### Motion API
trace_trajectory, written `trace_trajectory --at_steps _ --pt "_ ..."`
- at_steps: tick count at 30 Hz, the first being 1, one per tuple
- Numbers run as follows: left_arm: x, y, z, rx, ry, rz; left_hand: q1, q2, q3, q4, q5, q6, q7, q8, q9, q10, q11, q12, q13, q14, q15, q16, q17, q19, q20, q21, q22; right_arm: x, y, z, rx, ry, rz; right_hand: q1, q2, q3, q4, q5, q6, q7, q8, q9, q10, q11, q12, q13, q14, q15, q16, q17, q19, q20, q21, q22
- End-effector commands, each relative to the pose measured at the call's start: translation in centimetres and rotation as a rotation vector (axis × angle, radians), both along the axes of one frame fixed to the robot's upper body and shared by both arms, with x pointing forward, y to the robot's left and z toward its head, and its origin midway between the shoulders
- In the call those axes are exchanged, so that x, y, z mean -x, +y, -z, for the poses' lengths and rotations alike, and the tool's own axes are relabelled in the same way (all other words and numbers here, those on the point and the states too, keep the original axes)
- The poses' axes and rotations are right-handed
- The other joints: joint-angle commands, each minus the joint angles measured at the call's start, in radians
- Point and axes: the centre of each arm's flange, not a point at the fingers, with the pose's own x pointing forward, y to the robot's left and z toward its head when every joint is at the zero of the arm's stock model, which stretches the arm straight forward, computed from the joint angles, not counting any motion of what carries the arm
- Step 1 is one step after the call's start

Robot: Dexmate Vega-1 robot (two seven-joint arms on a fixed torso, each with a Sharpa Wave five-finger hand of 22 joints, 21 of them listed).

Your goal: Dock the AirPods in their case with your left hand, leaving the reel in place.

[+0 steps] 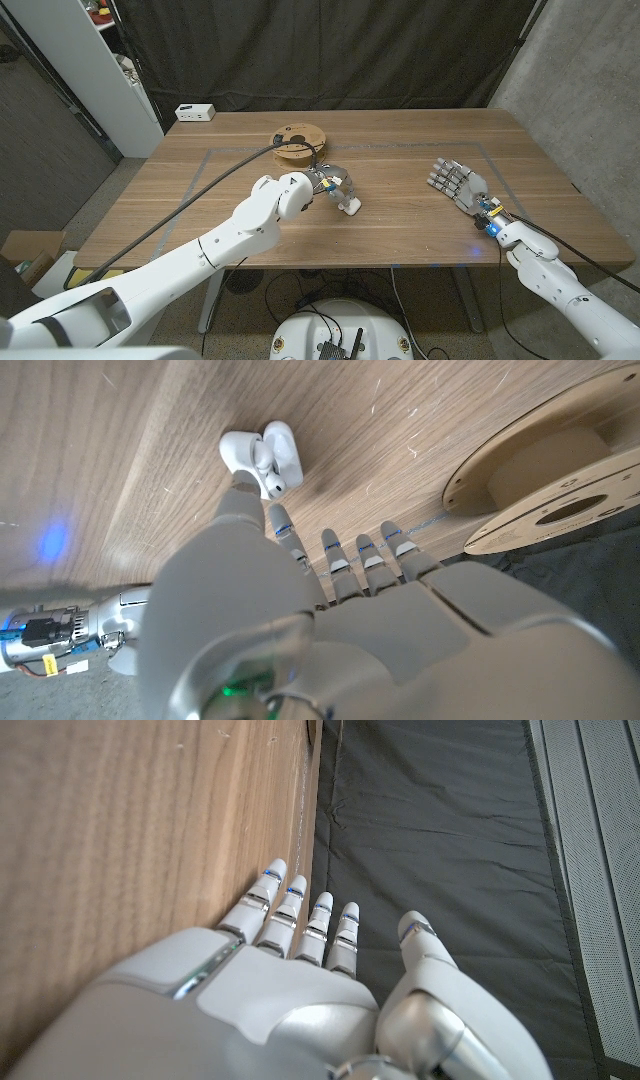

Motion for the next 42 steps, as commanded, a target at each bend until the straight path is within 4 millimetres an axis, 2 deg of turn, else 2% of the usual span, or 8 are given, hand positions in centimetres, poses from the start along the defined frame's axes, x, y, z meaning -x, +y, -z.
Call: trace_trajectory --at_steps 1,8,9,18,26,32,42 --pt "0.1 0.2 0.1 -0.001 0.036 0.052 -0.01 0.004 -0.001 0.001 0.004 0.021 -0.008 -0.001 -0.007 -0.012 0.006 -0.001 0.004 -0.012 -0.074 -0.002 0.004 -0.007 0.012 -0.002 0.002 -0.1 0.3 0.0 -0.001 -0.003 -0.002 0.007 0.029 0.006 0.005 -0.004 0.011 0.001 0.003 0.002 0.009 -0.002 0.0 0.005 -0.004 -0.105 0.006 0.003 -0.003 0.001 -0.001 0.006" --pt "-0.1 0.1 -0.2 -0.03 0.043 0.053 -0.018 0.02 0.002 0.002 0.006 0.149 -0.004 0.024 -0.031 -0.017 0.008 0.001 0.007 -0.023 -0.078 -0.001 0.004 -0.02 0.015 -0.005 0.001 0.2 0.3 0.2 -0.009 -0.002 0.007 0.007 0.025 0.005 0.005 -0.004 0.012 0.002 0.002 0.002 0.008 0.002 -0.001 0.006 -0.005 -0.104 0.006 0.003 -0.002 0.002 0.0 0.006" --pt "-0.1 0.1 -0.3 -0.033 0.043 0.053 -0.019 0.02 0.001 0.001 0.006 0.17 -0.005 0.027 -0.035 -0.016 0.002 0.002 0.007 -0.023 -0.077 0.0 0.004 -0.021 0.015 -0.005 0.001 0.2 0.2 0.3 -0.015 0.001 0.009 0.007 0.025 0.005 0.005 -0.004 0.011 0.001 0.002 0.002 0.009 0.003 -0.001 0.006 -0.004 -0.104 0.006 0.003 -0.002 0.002 0.0 0.006" --pt "-0.3 0.1 -0.2 -0.053 0.04 0.026 -0.03 0.014 -0.005 0.0 0.007 0.259 -0.001 0.044 -0.053 -0.016 0.002 0.002 0.005 -0.025 -0.08 0.001 0.004 -0.023 0.011 -0.004 0.001 0.5 0.2 0.7 -0.017 0.005 0.017 0.006 0.021 0.004 0.005 -0.004 0.009 0.003 0.001 0.002 0.008 0.003 -0.001 0.006 -0.004 -0.104 0.006 0.002 -0.002 0.003 0.0 0.006" --pt "-0.3 0.2 -0.1 -0.056 0.034 0.002 -0.038 0.003 -0.013 -0.001 0.007 0.282 -0.002 0.044 -0.062 -0.014 0.004 0.004 0.004 -0.024 -0.083 0.002 0.004 -0.021 0.005 -0.003 0.001 0.5 0.3 0.7 -0.017 0.009 0.016 0.007 0.02 0.004 0.005 -0.004 0.006 0.002 0.0 0.002 0.01 0.005 -0.001 0.006 -0.004 -0.102 0.006 0.002 -0.002 0.004 0.0 0.006" --pt "-0.6 0.0 0.2 -0.075 0.052 -0.031 -0.056 -0.006 -0.022 0.005 0.006 0.275 0.0 0.032 -0.071 -0.024 0.007 0.0 0.004 -0.038 -0.077 -0.001 0.005 -0.024 0.006 -0.002 0.001 0.5 0.2 0.6 -0.017 0.007 0.017 0.007 0.017 0.003 0.004 -0.004 0.005 0.003 -0.001 0.002 0.009 0.005 -0.001 0.006 -0.004 -0.102 0.006 0.002 -0.002 0.004 0.0 0.006" --pt "-1.1 -0.3 0.3 -0.093 0.082 -0.079 -0.14 0.012 -0.043 0.05 0.006 0.265 -0.002 0.0 -0.095 -0.055 0.018 -0.011 0.002 -0.073 -0.06 -0.004 0.008 -0.047 0.013 -0.007 0.003 0.6 0.2 0.5 -0.015 0.008 0.015 0.006 0.012 0.0 0.003 -0.004 0.005 0.004 -0.001 0.002 0.008 0.005 -0.002 0.006 -0.004 -0.102 0.006 0.001 -0.002 0.006 0.0 0.006"
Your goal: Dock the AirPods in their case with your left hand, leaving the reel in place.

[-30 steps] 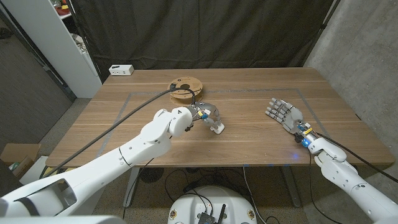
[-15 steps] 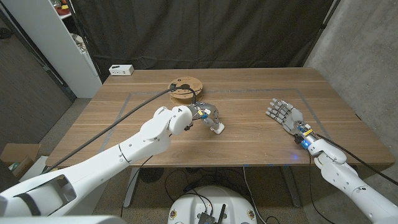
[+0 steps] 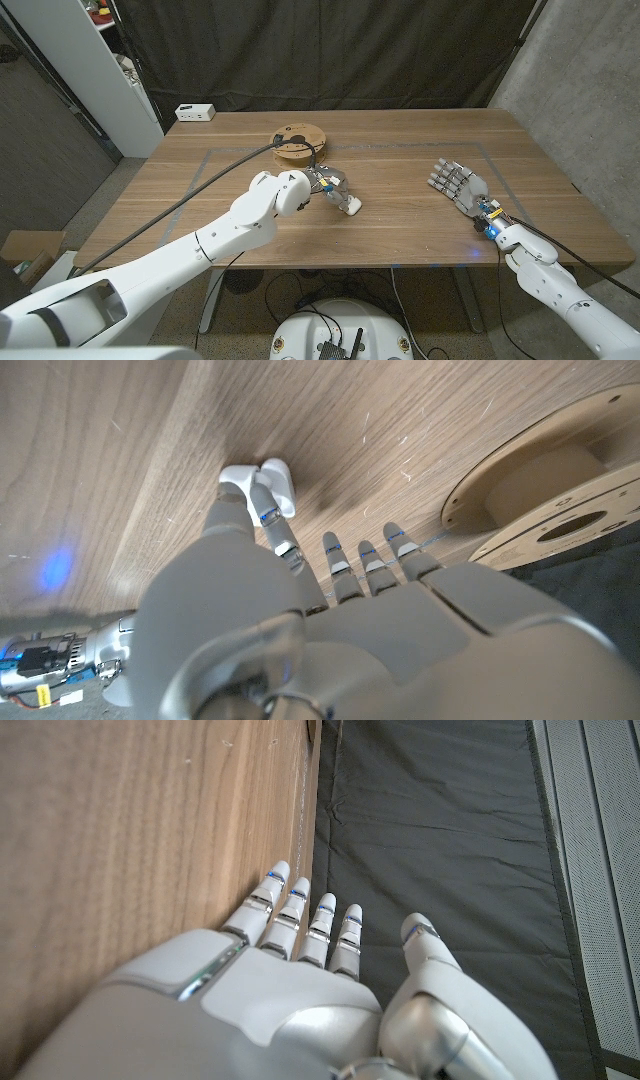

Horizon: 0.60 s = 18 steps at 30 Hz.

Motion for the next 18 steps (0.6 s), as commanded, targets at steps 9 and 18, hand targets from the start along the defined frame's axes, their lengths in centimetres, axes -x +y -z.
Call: trace_trajectory --at_steps 9,18 --pt "0.0 -0.35 -0.22 0.004 -0.023 0.01 -0.049 0.023 0.0 0.025 0.006 0.011 0.022 -0.017 -0.015 0.014 0.001 0.008 -0.003 0.021 -0.063 0.013 0.001 0.005 0.005 0.007 0.003 0.02 0.02 -0.3 0.0 0.003 -0.002 0.005 0.011 -0.004 0.0 0.0 0.004 0.004 -0.001 0.002 0.004 0.004 -0.002 0.001 -0.004 -0.101 0.005 0.001 -0.001 0.006 0.0 0.006" --pt "-0.09 0.04 -0.53 0.052 -0.033 0.098 -0.036 0.025 0.013 0.005 0.005 -0.114 -0.003 -0.075 -0.025 -0.007 -0.002 0.0 -0.005 0.024 -0.064 0.008 -0.001 0.012 0.0 0.011 0.004 -0.25 0.13 -0.59 -0.003 0.002 -0.001 0.005 0.01 -0.004 0.0 0.0 0.005 0.003 -0.001 0.002 0.002 0.004 -0.003 0.002 -0.005 -0.102 0.005 0.0 -0.001 0.007 0.0 0.006"
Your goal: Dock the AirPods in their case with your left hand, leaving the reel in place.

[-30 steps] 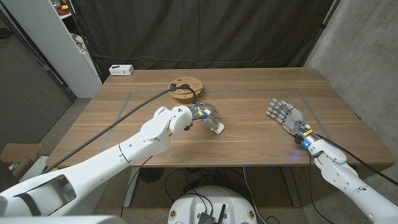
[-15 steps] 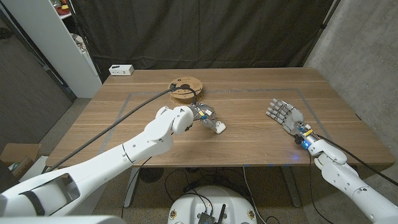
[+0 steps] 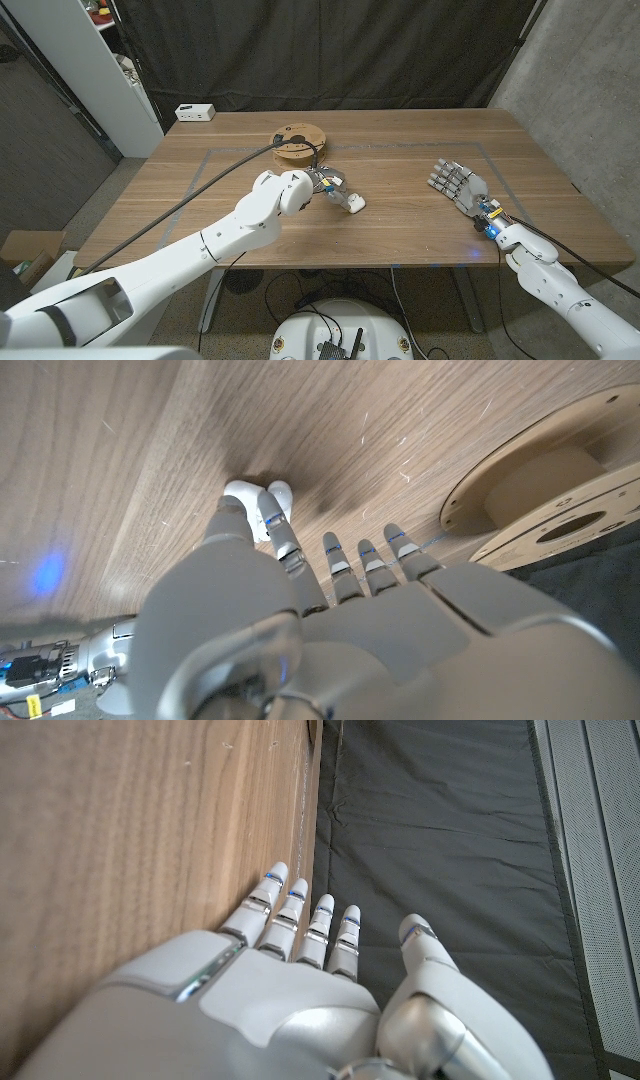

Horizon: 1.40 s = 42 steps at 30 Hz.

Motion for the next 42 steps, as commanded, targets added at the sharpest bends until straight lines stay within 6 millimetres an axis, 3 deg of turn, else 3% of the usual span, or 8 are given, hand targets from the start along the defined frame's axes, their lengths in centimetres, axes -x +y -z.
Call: trace_trajectory --at_steps 1,9,29,42 --pt "0.0 0.3 -0.5 0.049 -0.018 0.087 0.009 0.006 0.003 -0.007 0.005 -0.011 -0.002 -0.005 0.001 -0.008 -0.002 0.0 0.0 0.009 -0.061 0.0 0.002 0.014 -0.002 0.005 0.004 -0.3 0.1 -0.4 0.0 -0.003 0.0 0.004 0.011 -0.005 0.0 0.0 0.005 0.003 -0.001 0.002 0.002 0.001 -0.003 0.002 -0.005 -0.102 0.005 0.003 -0.002 0.007 0.0 0.006" --pt "-0.5 0.2 -0.7 0.073 -0.01 0.121 0.012 0.021 0.016 -0.013 0.004 0.048 -0.002 0.021 0.001 0.023 -0.004 0.013 0.0 0.036 -0.06 0.007 0.003 0.031 -0.002 0.012 0.004 -0.5 0.1 -0.4 -0.006 0.005 0.004 0.003 0.01 -0.005 0.001 0.001 0.004 0.004 -0.001 0.002 0.004 0.001 -0.002 0.002 -0.004 -0.102 0.005 0.002 -0.002 0.007 0.0 0.006" --pt "-2.8 -0.5 -0.8 0.015 0.054 0.032 -0.016 0.025 0.017 -0.007 0.001 0.035 -0.002 0.01 -0.005 -0.038 0.008 -0.009 -0.002 -0.025 -0.041 -0.011 0.007 0.009 0.005 0.004 0.006 -0.3 0.1 -0.1 -0.031 0.021 0.021 0.002 0.009 -0.006 0.0 0.001 0.002 0.004 -0.002 0.002 0.003 0.004 -0.003 0.002 -0.004 -0.102 0.005 0.001 -0.002 0.008 0.0 0.006" --pt "-2.1 -0.4 -1.1 0.059 0.019 0.127 -0.033 0.025 0.018 -0.004 0.001 0.005 -0.004 -0.003 -0.008 -0.016 0.003 0.001 -0.003 -0.001 -0.048 0.003 0.006 0.024 0.0 0.011 0.007 -0.3 0.2 0.0 -0.035 0.025 0.02 0.0 0.008 -0.007 0.002 0.001 0.002 0.004 -0.001 0.002 0.003 0.0 -0.003 0.002 -0.005 -0.096 0.004 0.001 -0.003 0.01 0.0 0.006"
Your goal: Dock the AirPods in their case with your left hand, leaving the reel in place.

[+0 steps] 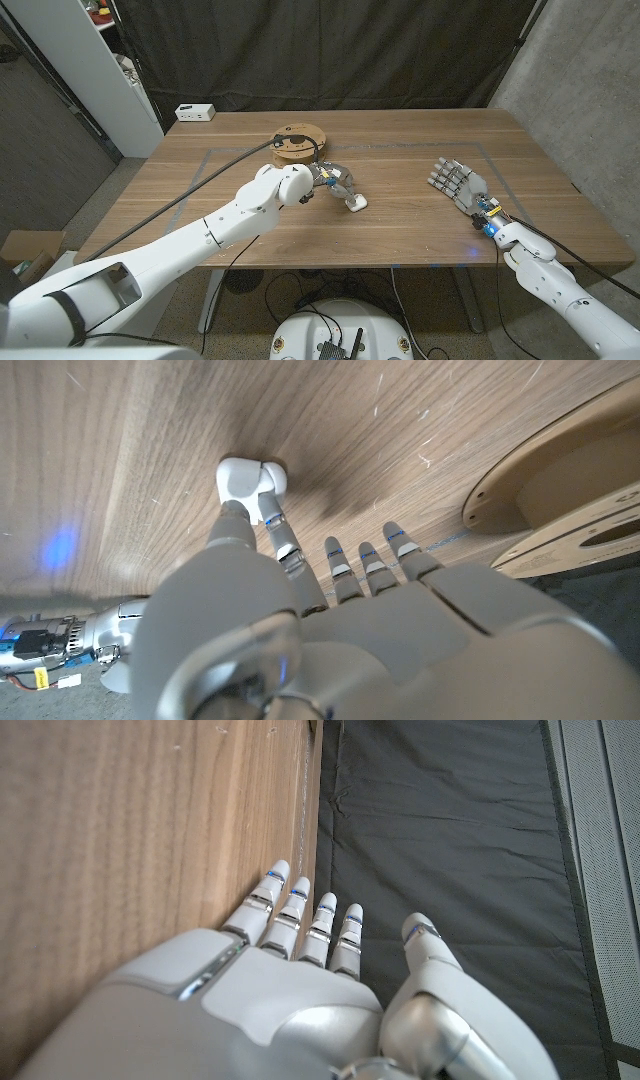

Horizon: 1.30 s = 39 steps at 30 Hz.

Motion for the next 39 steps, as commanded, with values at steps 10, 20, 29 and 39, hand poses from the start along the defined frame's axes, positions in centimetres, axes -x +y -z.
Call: trace_trajectory --at_steps 10,20,29,39 --pt "0.9 -0.2 -0.4 0.062 -0.039 0.122 0.008 0.01 0.02 -0.011 0.003 0.014 0.002 0.011 0.004 0.055 -0.013 0.023 0.001 0.062 -0.06 0.018 0.002 0.035 0.0 0.014 0.003 0.2 -0.1 0.4 -0.012 0.006 0.003 -0.001 0.009 -0.002 -0.001 0.001 0.002 0.006 -0.001 0.002 0.004 0.001 -0.003 0.003 -0.004 -0.096 0.004 0.001 0.002 0.009 0.0 0.006" --pt "1.8 0.6 -0.9 0.154 -0.101 0.155 0.018 0.005 0.033 -0.027 0.003 -0.035 0.003 -0.009 0.003 0.073 -0.016 0.03 0.002 0.087 -0.07 0.019 0.002 0.053 -0.004 0.02 0.004 -0.1 -0.1 -0.6 -0.001 -0.002 -0.004 -0.002 0.009 -0.003 0.0 0.001 0.004 0.006 -0.001 0.002 0.003 -0.002 -0.003 0.003 -0.004 -0.097 0.004 0.001 0.003 0.011 0.0 0.006" --pt "2.8 2.4 -0.7 0.372 -0.179 0.162 0.019 0.003 0.047 -0.039 0.004 -0.167 0.004 -0.028 0.0 0.071 -0.01 0.029 0.007 0.091 -0.065 0.013 0.004 0.056 0.002 0.018 0.002 -0.6 0.3 -3.0 0.039 -0.035 -0.014 -0.001 0.006 -0.004 -0.003 0.001 0.011 0.01 0.002 0.002 0.002 0.002 -0.004 0.003 -0.004 -0.094 0.004 0.0 0.003 0.013 0.001 0.006" --pt "3.1 3.6 1.0 0.718 -0.198 0.219 -0.006 0.008 0.066 -0.039 0.007 -0.386 0.005 -0.03 -0.004 0.123 -0.003 0.041 0.007 0.165 -0.063 0.02 0.002 0.128 0.006 0.037 0.0 -0.6 -0.6 -5.4 0.098 -0.067 -0.007 0.006 0.004 -0.004 -0.01 0.001 0.015 0.01 0.003 0.002 -0.006 -0.01 -0.007 0.003 -0.007 -0.105 0.002 -0.002 0.005 0.011 0.001 0.006"
